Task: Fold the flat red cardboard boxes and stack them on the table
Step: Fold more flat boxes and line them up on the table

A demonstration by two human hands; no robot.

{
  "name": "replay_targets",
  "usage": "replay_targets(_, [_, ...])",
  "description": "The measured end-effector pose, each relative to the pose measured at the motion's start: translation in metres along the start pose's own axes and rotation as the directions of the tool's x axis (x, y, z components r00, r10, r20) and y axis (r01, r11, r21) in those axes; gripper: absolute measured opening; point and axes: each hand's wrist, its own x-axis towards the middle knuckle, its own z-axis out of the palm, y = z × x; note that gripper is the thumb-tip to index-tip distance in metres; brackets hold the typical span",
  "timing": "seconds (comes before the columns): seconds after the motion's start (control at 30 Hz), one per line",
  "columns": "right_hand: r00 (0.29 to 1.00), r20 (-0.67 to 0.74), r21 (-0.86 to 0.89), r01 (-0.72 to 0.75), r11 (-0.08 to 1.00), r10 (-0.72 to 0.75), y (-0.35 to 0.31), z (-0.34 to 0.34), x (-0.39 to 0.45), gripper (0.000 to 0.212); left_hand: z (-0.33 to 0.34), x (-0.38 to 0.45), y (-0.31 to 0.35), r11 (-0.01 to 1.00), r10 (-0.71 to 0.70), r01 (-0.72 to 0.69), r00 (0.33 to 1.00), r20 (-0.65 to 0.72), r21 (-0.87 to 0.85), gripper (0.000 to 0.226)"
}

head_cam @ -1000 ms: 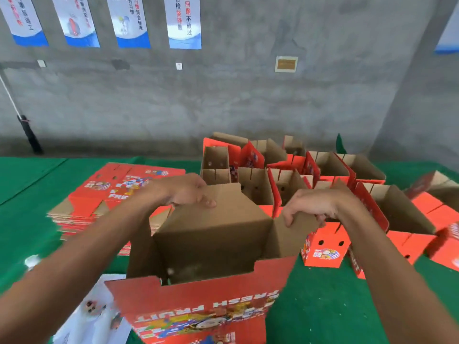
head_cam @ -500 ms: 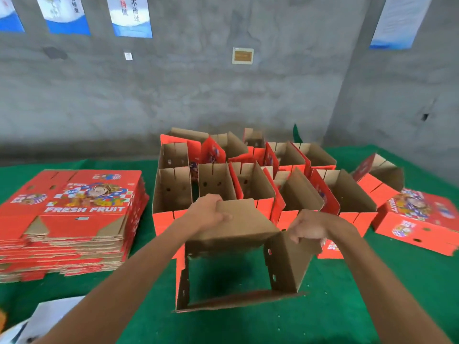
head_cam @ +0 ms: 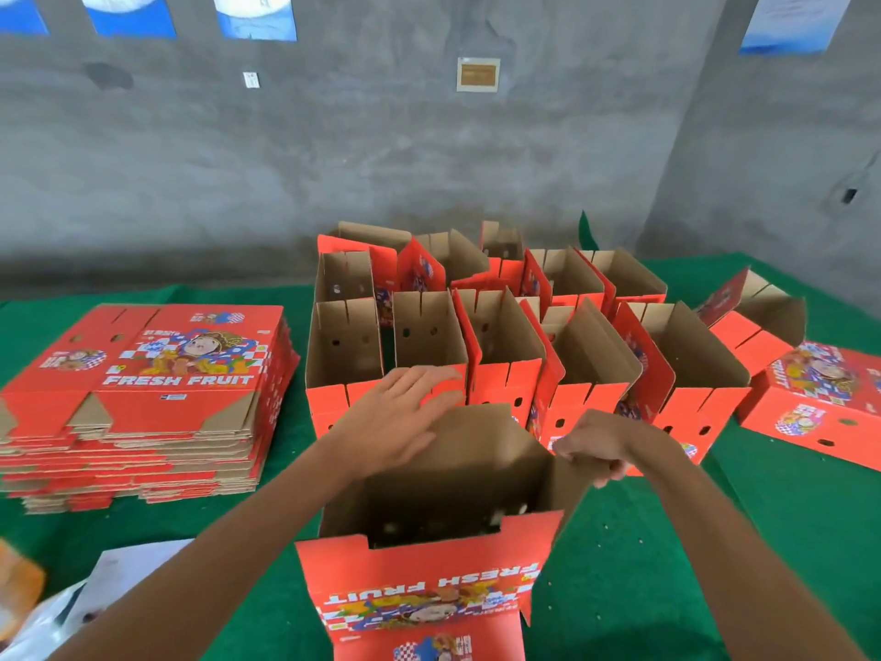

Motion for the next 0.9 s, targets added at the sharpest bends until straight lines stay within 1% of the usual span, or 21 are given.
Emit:
replay_targets(0.03, [1.0, -0.004, -0.007, 0.006, 1.0, -0.006, 0.0, 0.0, 0.001, 0.025, -0.008, -0.007, -0.001, 0.997, 0.068, -0.068, 0.998, -0.017, 0.027, 0.04])
replay_targets(0.07, [1.0, -0.012, -0.011, 0.011, 1.0, -0.011, 0.0, -0.001, 0.003, 0.024, -0.014, -0.016, 0.0, 0.994, 0.11, -0.11, 0.994, -0.005, -0.02, 0.024])
replay_targets(0.1, [1.0, -0.021, -0.011, 0.022, 1.0, -0.022, 0.001, -0.002, 0.004, 0.023, -0.018, -0.024, 0.001, 0.987, 0.12, -0.116, 0.992, 0.034, -0.109, 0.02])
replay_targets(0.13, [0.999, -0.031, -0.012, 0.039, 0.999, -0.04, 0.002, -0.002, 0.006, 0.021, -0.023, -0.035, 0.002, 0.971, 0.078, -0.049, 0.99, 0.119, -0.233, 0.034])
replay_targets(0.17, [0.997, -0.037, -0.014, 0.06, 0.998, -0.06, 0.003, -0.002, 0.008, 0.02, -0.025, -0.047, 0.001, 0.923, 0.022, 0.051, 0.982, 0.185, -0.382, 0.049])
replay_targets(0.2, [0.996, -0.04, -0.017, 0.077, 0.997, -0.077, 0.004, -0.003, 0.009, 0.021, -0.027, -0.062, -0.001, 0.852, -0.034, 0.148, 0.973, 0.229, -0.502, 0.062])
replay_targets(0.23, [0.995, -0.043, -0.018, 0.088, 0.996, -0.089, 0.007, -0.003, 0.011, 0.023, -0.028, -0.076, -0.006, 0.795, -0.07, 0.208, 0.965, 0.254, -0.57, 0.07])
replay_targets(0.3, [0.993, -0.062, -0.006, 0.1, 0.995, -0.1, 0.012, -0.005, 0.014, 0.027, -0.026, -0.102, -0.019, 0.779, -0.107, 0.261, 0.951, 0.29, -0.571, 0.075])
replay_targets(0.37, [0.991, -0.074, 0.006, 0.108, 0.994, -0.107, 0.014, -0.007, 0.016, 0.03, -0.02, -0.125, -0.03, 0.765, -0.147, 0.34, 0.919, 0.367, -0.547, 0.076])
replay_targets(0.4, [0.991, -0.078, 0.001, 0.112, 0.994, -0.111, 0.014, -0.008, 0.016, 0.031, -0.016, -0.135, -0.034, 0.771, -0.163, 0.375, 0.897, 0.41, -0.515, 0.08])
replay_targets(0.47, [0.988, -0.097, -0.022, 0.116, 0.993, -0.117, 0.012, -0.007, 0.016, 0.029, -0.006, -0.149, -0.038, 0.823, -0.153, 0.367, 0.878, 0.453, -0.433, 0.085])
replay_targets(0.53, [0.987, -0.115, -0.044, 0.11, 0.993, -0.115, 0.01, -0.006, 0.015, 0.022, 0.003, -0.154, -0.036, 0.844, -0.183, 0.362, 0.888, 0.422, -0.395, 0.078])
replay_targets(0.6, [0.985, -0.123, -0.07, 0.113, 0.991, -0.121, 0.007, -0.005, 0.013, 0.013, 0.011, -0.152, -0.03, 0.834, -0.224, 0.353, 0.919, 0.324, -0.424, 0.062])
replay_targets(0.63, [0.982, -0.129, -0.092, 0.13, 0.987, -0.141, 0.004, -0.004, 0.012, 0.009, 0.015, -0.149, -0.026, 0.813, -0.251, 0.362, 0.925, 0.286, -0.457, 0.056])
replay_targets(0.67, [0.977, -0.134, -0.116, 0.151, 0.982, -0.166, 0.001, -0.003, 0.011, 0.007, 0.018, -0.145, -0.02, 0.778, -0.296, 0.388, 0.92, 0.257, -0.494, 0.055])
replay_targets(0.73, [0.965, -0.15, -0.168, 0.191, 0.967, -0.217, -0.004, -0.001, 0.01, 0.005, 0.025, -0.132, -0.006, 0.71, -0.407, 0.458, 0.887, 0.219, -0.535, 0.062])
replay_targets(0.77, [0.959, -0.161, -0.199, 0.199, 0.96, -0.232, -0.007, 0.0, 0.009, 0.008, 0.029, -0.125, 0.002, 0.694, -0.462, 0.498, 0.862, 0.209, -0.52, 0.067])
replay_targets(0.8, [0.956, -0.169, -0.229, 0.198, 0.953, -0.239, -0.008, 0.002, 0.007, 0.014, 0.032, -0.118, 0.011, 0.685, -0.514, 0.54, 0.834, 0.202, -0.489, 0.073])
replay_targets(0.9, [0.939, -0.219, -0.29, 0.197, 0.937, -0.265, -0.01, 0.006, -0.001, 0.049, 0.046, -0.099, 0.04, 0.642, -0.632, 0.627, 0.759, 0.159, -0.441, 0.093])
